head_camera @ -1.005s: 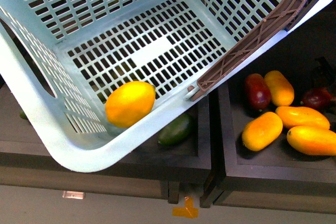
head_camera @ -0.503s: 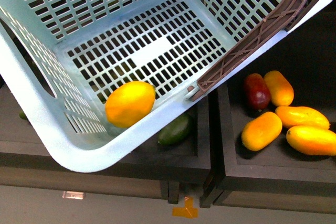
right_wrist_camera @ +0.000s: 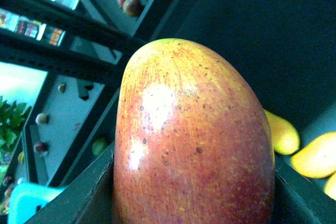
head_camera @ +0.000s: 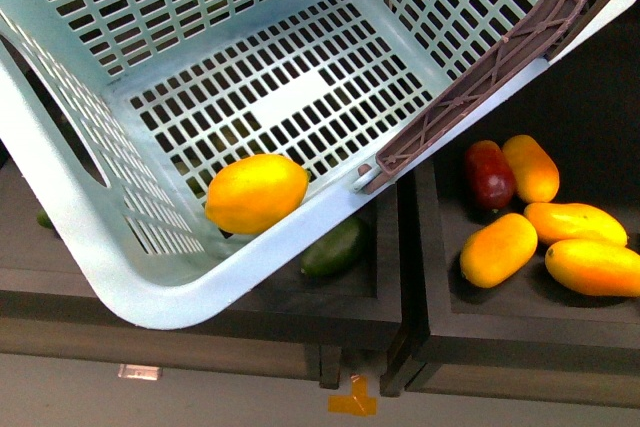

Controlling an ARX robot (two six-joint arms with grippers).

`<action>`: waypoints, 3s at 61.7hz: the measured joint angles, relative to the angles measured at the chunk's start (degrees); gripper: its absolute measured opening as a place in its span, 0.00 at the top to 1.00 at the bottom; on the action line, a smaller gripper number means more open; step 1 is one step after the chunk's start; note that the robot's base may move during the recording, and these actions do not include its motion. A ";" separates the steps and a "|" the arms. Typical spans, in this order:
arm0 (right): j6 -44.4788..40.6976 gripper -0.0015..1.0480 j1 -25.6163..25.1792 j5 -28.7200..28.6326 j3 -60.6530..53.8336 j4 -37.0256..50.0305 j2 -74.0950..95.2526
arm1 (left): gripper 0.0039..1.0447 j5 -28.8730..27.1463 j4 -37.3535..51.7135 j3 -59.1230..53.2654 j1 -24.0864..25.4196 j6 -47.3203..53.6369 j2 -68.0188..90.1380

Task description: Pick lemon and mango into basket

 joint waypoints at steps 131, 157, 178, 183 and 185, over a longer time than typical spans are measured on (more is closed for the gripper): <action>-53.09 0.98 4.33 -2.86 -56.52 34.10 -47.19 | 0.84 0.33 0.00 -0.02 -0.04 -0.22 0.15; -53.13 0.98 4.31 -2.97 -59.21 27.98 -57.31 | 0.84 0.13 0.00 -0.02 -0.04 -0.20 0.15; -53.13 0.98 4.31 -2.97 -59.21 19.65 -65.83 | 0.84 0.11 0.00 -0.02 -0.04 -0.17 0.15; -53.13 0.98 4.31 -2.97 -59.21 17.55 -67.91 | 0.84 0.13 0.00 -0.02 -0.04 -0.17 0.15; -53.13 0.98 4.31 -2.97 -59.21 16.94 -68.54 | 0.84 0.13 0.00 -0.02 -0.04 -0.17 0.15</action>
